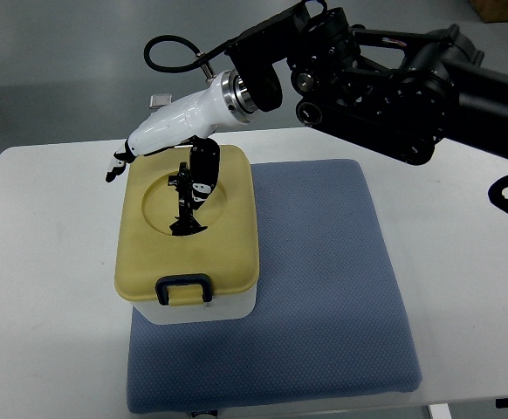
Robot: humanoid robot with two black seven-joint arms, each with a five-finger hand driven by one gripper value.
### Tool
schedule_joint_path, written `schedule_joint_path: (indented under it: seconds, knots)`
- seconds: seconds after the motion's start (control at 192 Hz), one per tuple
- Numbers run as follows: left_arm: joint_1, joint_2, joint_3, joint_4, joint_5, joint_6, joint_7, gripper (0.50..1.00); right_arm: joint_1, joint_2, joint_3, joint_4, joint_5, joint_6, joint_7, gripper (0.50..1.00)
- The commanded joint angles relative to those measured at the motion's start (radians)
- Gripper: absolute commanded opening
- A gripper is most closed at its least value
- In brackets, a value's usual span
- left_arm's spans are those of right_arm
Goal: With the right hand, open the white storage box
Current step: 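Lower the right hand and grasp the black handle on the lid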
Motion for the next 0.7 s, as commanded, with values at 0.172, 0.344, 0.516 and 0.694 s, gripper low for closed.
schedule_joint_path:
  seconds: [0.172,0.344,0.516,0.694]
  knots:
    - [0.000,0.000,0.000,0.000,0.000,0.000,0.000,1.000,-0.011,0.002,-0.026,-0.015,-0.043,0.000,0.002,0.924]
    - [0.000,0.000,0.000,0.000,0.000,0.000,0.000,1.000,-0.011,0.004,-0.031,-0.018,-0.059,0.000,0.002,0.917]
    - [0.000,0.000,0.000,0.000,0.000,0.000,0.000,1.000,-0.010,0.004,-0.045,-0.018,-0.070,0.000,0.008,0.893]
    - [0.000,0.000,0.000,0.000,0.000,0.000,0.000,1.000,-0.010,0.018,-0.046,-0.018,-0.076,0.000,0.008,0.866]
